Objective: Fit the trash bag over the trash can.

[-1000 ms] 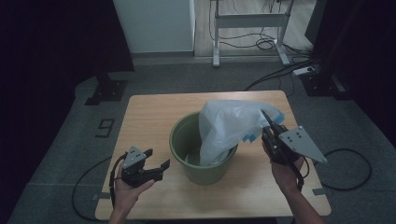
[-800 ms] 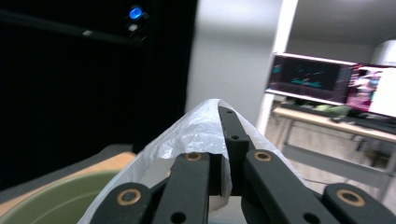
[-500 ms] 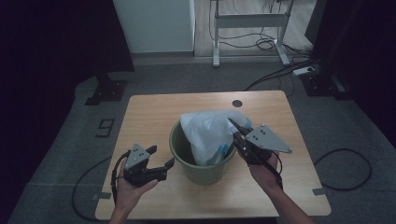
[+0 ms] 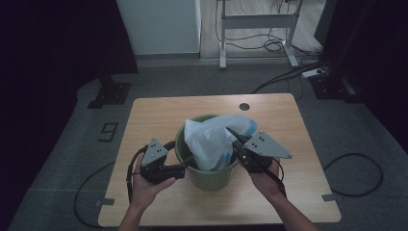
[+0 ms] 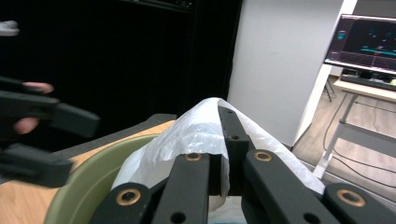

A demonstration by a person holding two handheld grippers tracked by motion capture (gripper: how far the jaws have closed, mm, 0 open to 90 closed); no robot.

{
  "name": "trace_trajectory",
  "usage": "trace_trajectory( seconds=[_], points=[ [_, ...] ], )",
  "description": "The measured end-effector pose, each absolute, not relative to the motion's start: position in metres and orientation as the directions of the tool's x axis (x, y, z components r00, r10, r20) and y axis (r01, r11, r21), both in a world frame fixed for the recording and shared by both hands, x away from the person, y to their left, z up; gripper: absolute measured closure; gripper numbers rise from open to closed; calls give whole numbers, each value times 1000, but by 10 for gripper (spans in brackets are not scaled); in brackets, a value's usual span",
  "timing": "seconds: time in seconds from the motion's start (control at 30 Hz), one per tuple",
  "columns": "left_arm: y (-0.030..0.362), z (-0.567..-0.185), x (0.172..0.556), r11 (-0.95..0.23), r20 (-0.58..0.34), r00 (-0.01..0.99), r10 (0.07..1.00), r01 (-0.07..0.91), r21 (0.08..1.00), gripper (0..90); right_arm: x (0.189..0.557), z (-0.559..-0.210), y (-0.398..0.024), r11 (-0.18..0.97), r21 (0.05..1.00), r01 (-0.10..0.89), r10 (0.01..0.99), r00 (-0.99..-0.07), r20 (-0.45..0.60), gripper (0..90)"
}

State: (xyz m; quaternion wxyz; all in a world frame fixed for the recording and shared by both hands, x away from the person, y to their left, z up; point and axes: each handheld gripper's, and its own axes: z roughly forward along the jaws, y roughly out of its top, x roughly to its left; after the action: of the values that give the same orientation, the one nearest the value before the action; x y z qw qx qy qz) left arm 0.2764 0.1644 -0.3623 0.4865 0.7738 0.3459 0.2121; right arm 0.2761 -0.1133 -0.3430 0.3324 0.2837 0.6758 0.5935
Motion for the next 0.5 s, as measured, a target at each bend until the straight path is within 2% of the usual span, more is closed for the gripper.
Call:
trace_trajectory(
  seconds=[0.33,0.5],
  points=[
    [149,-363,301,-354,30,732,681,292,889,252,269,-341,-114,113,993,-20,750,-654,-98,887],
    [144,-365,306,-368,44,739,672,281,887,325,263,-338,-116,104,994,-33,739,-667,-99,887]
  ],
)
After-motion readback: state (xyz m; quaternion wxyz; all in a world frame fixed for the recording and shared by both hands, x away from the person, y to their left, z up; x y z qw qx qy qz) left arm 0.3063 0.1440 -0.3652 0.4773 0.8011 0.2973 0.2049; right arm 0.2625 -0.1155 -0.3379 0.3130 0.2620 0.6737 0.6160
